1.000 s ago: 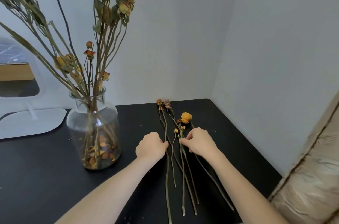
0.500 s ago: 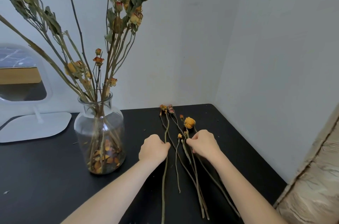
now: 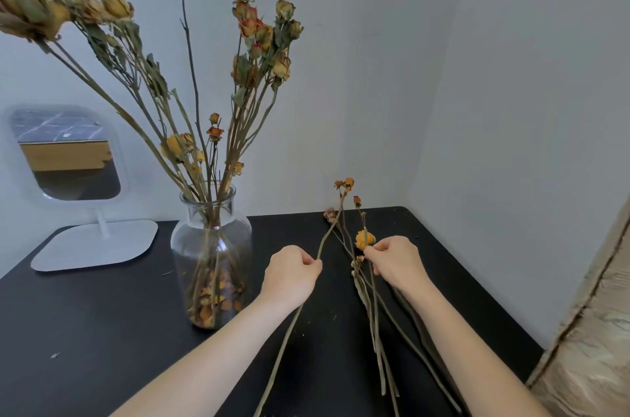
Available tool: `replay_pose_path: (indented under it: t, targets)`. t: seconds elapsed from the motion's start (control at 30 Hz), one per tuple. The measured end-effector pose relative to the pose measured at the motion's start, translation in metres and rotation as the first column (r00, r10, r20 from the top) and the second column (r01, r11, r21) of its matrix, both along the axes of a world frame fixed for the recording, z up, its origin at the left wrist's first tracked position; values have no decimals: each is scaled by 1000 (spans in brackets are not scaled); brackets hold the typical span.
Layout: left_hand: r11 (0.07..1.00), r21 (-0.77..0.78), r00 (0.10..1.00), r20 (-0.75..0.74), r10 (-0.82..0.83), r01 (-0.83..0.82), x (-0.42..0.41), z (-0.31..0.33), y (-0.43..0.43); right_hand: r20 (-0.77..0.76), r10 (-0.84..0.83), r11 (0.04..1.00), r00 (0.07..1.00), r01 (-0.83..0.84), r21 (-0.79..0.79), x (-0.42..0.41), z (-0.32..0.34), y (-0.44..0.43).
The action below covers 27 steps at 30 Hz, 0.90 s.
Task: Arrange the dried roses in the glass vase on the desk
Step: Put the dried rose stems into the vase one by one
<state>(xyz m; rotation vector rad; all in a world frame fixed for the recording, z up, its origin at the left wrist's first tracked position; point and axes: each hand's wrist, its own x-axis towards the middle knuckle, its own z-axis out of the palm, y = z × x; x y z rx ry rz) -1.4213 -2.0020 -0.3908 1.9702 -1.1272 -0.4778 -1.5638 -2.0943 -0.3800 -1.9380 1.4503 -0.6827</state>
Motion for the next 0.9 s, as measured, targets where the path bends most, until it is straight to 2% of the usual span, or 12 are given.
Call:
replay_pose_path:
  t: [0.27,0.63,0.7,0.77,0.83,0.9]
  targets:
    - [991,136,998,-62,18,-9,0,-5,7,-152,26,994,988,-9,107,6,-13,3]
    - [996,90,992,-126,-3,15,4,-15,12,-428,4,990,904,57,128,-8,-25,-8]
    - [997,72,990,-140,-16,26,5,-16,16,-435,-32,998,900,51,33,-7,-27,-7]
    - [998,57,989,-148,-14,23,6,-15,20,-360,-48,997,932,24,-72,-1,-28,-6]
    - [999,37,988,-153,-9,14,6,-12,25,-288,10,995,957,-38,-90,9,-27,-5]
    - [1000,4,988,-152,-10,11,6,-9,30,-300,76,994,951,-95,-48,18,-27,-3]
